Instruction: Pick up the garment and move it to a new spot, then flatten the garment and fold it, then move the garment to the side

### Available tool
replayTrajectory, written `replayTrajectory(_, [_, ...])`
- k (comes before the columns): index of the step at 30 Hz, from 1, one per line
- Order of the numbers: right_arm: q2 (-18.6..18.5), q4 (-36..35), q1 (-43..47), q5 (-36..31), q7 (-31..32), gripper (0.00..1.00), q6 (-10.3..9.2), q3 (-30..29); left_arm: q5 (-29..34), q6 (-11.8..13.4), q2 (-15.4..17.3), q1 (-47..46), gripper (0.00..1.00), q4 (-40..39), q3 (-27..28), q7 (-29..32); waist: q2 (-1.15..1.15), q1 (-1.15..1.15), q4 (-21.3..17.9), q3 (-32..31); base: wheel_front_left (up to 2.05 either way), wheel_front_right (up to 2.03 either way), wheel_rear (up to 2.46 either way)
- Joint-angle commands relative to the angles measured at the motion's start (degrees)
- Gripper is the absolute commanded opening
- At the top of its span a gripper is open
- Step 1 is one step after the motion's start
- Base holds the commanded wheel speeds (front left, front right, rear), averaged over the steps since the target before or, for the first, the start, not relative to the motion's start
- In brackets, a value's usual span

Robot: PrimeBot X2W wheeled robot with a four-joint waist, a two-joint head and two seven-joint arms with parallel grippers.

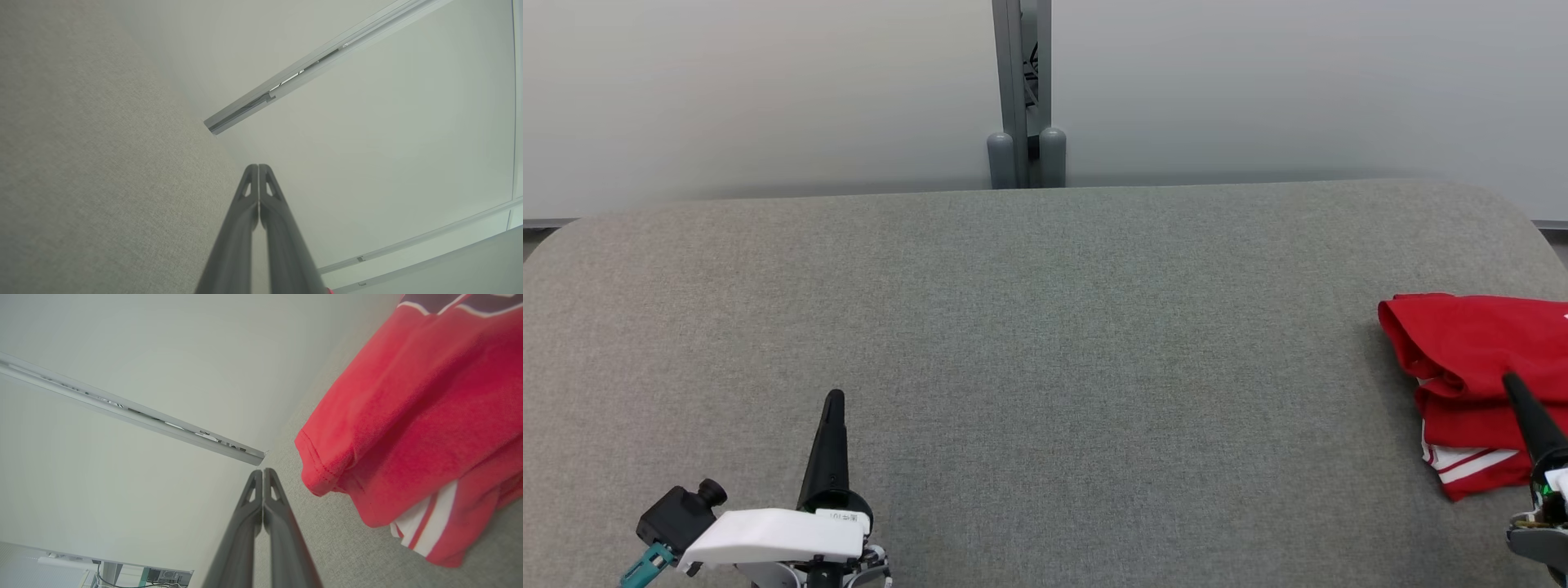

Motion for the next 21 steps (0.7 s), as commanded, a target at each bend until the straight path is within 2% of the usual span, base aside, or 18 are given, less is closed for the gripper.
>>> replayTrajectory(1, [-0.7,0.1,-1.0,1.1,0.6,0.0,0.04,-0.4,-0.9,-0.5,0.0,-1.1,0.0,-0.2,0.3,-0.2,0.0,0.0,0.0,0.0,0.0,0.0,0.0])
replayTrajectory(21, [-1.3,3.9,-4.1,10.8,5.5,0.0,0.04,-3.9,-10.5,-3.3,-1.3,-2.5,0.0,1.2,0.4,-0.6,0.0,0.0,0.1,-0.5,0.0,0.0,0.0])
